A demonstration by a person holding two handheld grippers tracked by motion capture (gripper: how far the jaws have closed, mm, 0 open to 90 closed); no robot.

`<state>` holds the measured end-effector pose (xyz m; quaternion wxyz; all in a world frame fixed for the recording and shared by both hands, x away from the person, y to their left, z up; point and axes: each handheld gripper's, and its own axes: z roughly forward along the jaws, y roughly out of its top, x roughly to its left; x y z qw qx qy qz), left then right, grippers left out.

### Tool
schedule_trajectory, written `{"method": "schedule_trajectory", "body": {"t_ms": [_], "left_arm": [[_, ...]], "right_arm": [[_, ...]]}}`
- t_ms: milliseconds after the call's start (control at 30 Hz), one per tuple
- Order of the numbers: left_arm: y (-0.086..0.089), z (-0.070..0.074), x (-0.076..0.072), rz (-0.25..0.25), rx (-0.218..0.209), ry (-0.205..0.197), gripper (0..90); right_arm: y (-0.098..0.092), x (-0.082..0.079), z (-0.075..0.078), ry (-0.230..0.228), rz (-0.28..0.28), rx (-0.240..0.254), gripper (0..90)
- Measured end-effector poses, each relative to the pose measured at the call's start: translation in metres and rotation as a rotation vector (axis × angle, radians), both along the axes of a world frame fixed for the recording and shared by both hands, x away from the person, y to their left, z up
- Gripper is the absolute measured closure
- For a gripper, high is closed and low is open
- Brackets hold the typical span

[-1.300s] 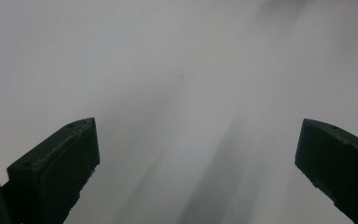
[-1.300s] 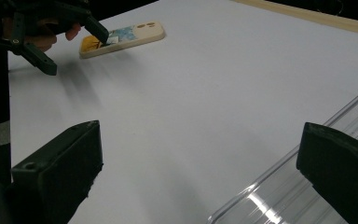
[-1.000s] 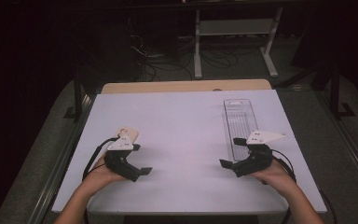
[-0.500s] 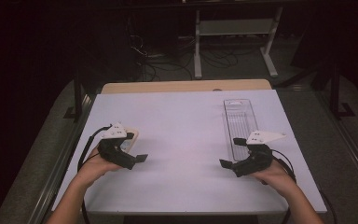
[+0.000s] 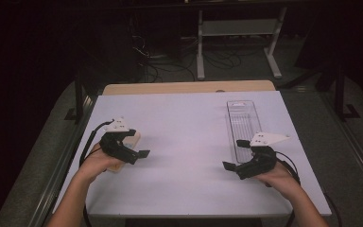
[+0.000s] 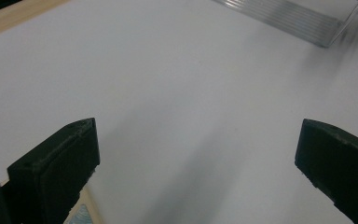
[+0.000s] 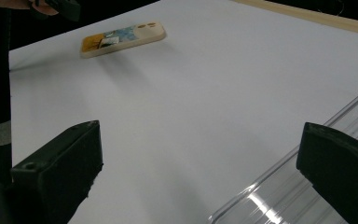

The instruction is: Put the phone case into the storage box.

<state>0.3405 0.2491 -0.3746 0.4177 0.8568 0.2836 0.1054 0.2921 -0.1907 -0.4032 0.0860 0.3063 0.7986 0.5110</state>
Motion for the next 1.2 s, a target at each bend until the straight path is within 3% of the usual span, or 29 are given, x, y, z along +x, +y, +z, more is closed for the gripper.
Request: {"method": "schedule_trajectory", "body": {"t_ms": [167, 300, 467, 567, 800, 900, 933, 1033, 1200], "left_arm": [[-0.001, 0.002, 0.006, 0.012, -0.006, 0.012, 0.0], [0.001, 0.003, 0.009, 0.041, -0.035, 0.003, 0.0], [0.007, 0.005, 0.010, 0.062, -0.031, -0.010, 0.0], [0.012, 0.006, 0.010, 0.103, -0.036, -0.011, 0.0], [0.025, 0.007, 0.012, 0.170, -0.022, -0.025, 0.0], [0.031, 0.007, 0.013, 0.178, 0.014, -0.030, 0.0], [0.031, 0.006, 0.012, 0.202, -0.007, -0.024, 0.0], [0.038, 0.006, 0.013, 0.214, 0.021, -0.034, 0.0], [0.047, 0.006, 0.013, 0.267, 0.021, -0.020, 0.0]], "right_arm": [[0.000, 0.000, 0.000, -0.001, 0.000, 0.002, 0.0], [0.000, 0.000, 0.000, 0.004, -0.001, 0.005, 0.0], [0.000, 0.000, 0.000, 0.001, -0.001, 0.006, 0.0], [0.000, 0.001, 0.000, -0.001, -0.002, 0.006, 0.0], [0.000, 0.001, 0.000, -0.001, -0.002, 0.004, 0.0], [0.000, 0.001, 0.000, 0.000, -0.001, 0.005, 0.0], [0.000, 0.001, 0.000, 0.000, -0.001, 0.004, 0.0], [0.000, 0.001, 0.000, 0.001, -0.001, 0.003, 0.0], [0.000, 0.001, 0.000, 0.000, -0.002, 0.002, 0.0]]}}
